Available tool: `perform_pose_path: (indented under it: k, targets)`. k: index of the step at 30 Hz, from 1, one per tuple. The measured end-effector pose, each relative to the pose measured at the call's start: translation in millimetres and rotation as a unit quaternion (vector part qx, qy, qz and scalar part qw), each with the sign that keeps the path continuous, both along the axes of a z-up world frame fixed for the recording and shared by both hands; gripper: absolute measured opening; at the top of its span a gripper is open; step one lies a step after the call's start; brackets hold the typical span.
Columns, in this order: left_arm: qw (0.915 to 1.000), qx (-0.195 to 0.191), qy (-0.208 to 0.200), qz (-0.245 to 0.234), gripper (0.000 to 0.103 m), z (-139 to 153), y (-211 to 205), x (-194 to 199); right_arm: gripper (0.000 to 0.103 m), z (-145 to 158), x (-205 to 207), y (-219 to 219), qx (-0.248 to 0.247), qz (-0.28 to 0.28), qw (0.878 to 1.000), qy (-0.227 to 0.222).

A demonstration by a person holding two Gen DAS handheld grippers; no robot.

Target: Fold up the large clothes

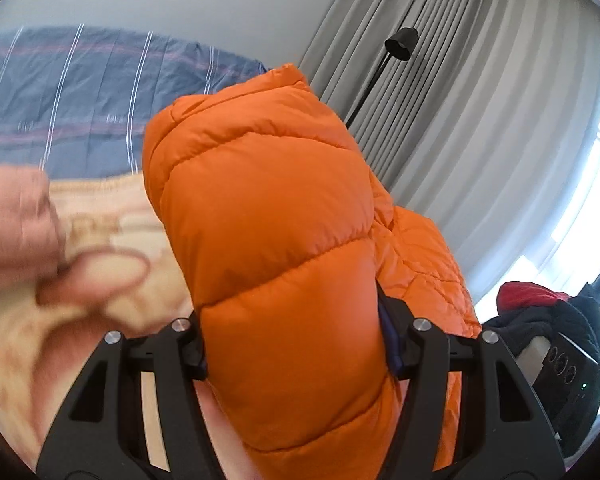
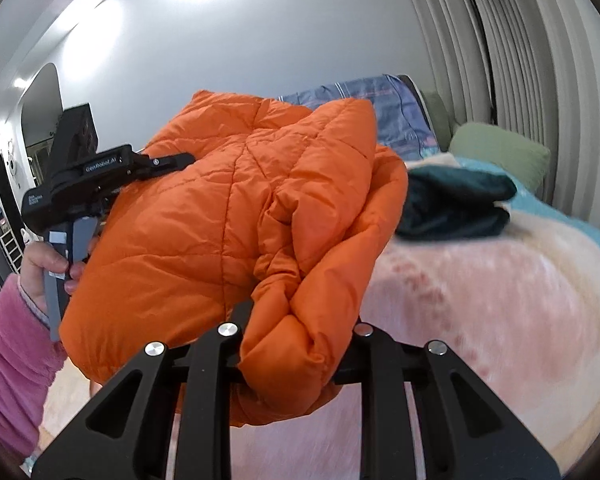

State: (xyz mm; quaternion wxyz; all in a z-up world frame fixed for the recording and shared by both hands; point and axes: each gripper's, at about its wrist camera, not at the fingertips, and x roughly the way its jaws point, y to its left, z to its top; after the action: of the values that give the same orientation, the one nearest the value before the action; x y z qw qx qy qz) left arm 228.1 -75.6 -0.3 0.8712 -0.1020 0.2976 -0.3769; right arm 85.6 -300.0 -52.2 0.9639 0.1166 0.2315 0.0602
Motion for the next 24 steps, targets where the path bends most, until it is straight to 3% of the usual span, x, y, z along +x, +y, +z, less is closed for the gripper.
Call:
perform_pose_path:
  k: [8,18,24]
  targets:
    - [0.9991,0.018,-0.036,0.011,0.062,17.5,-19.9,68.3,0.022,9.2,84.1,-22.3,0.0,0.0,1.0,0.006]
    - [0.9943,0.091,-0.044,0.035,0.062,21.6,-82.0,192.9,0.022,-2.8,185.9,-55.3,-0.007,-0.032,0.999,0.009]
    - [0.9862,0.149,-0.053,0.047,0.063,0.6,-107.8,242.5,0.022,-25.5,243.8,-55.5,-0.008,-0.041,0.999,0.034]
